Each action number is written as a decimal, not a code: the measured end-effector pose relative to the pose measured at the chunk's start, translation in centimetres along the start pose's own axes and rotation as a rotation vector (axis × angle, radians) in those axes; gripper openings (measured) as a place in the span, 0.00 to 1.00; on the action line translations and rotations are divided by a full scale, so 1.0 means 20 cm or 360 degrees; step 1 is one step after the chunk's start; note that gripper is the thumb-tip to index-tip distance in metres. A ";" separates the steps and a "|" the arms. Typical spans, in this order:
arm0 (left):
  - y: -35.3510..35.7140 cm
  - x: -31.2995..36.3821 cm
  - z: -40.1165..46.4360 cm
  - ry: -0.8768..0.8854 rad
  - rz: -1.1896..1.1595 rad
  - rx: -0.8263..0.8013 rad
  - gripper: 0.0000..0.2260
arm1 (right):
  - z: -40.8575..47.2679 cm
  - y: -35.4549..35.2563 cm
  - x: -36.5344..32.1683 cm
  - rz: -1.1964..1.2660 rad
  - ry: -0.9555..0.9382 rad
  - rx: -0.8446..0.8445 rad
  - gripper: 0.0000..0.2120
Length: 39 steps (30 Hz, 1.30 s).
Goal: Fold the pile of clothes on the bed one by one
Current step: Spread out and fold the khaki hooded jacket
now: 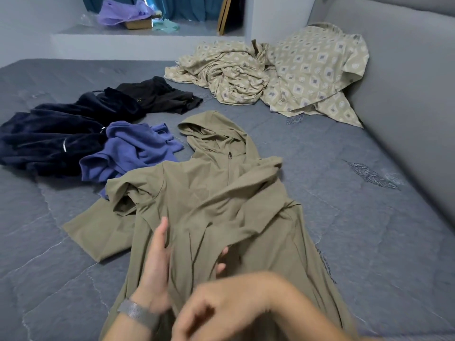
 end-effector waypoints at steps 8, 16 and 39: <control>-0.16 0.05 -0.14 -0.0132 0.0394 0.0179 0.17 | -0.14 -0.41 0.32 0.0694 0.0583 0.1817 0.11; -0.30 0.04 -0.25 -0.0283 0.0977 -0.0388 0.19 | -0.11 -0.64 0.62 0.0876 0.0276 0.2249 0.36; -0.63 -0.04 -0.05 -0.0004 0.3136 0.0532 0.20 | -0.37 -0.67 0.72 0.1718 -0.0245 0.2702 0.33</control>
Point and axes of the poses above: each hand's wrist, its own z-axis towards the middle knuckle, its own y-axis out of the palm, x = y × z, the point moved 1 cm from there along z, towards the middle knuckle, and after that the axes turned 14 degrees about z, right-handed, at the moved point
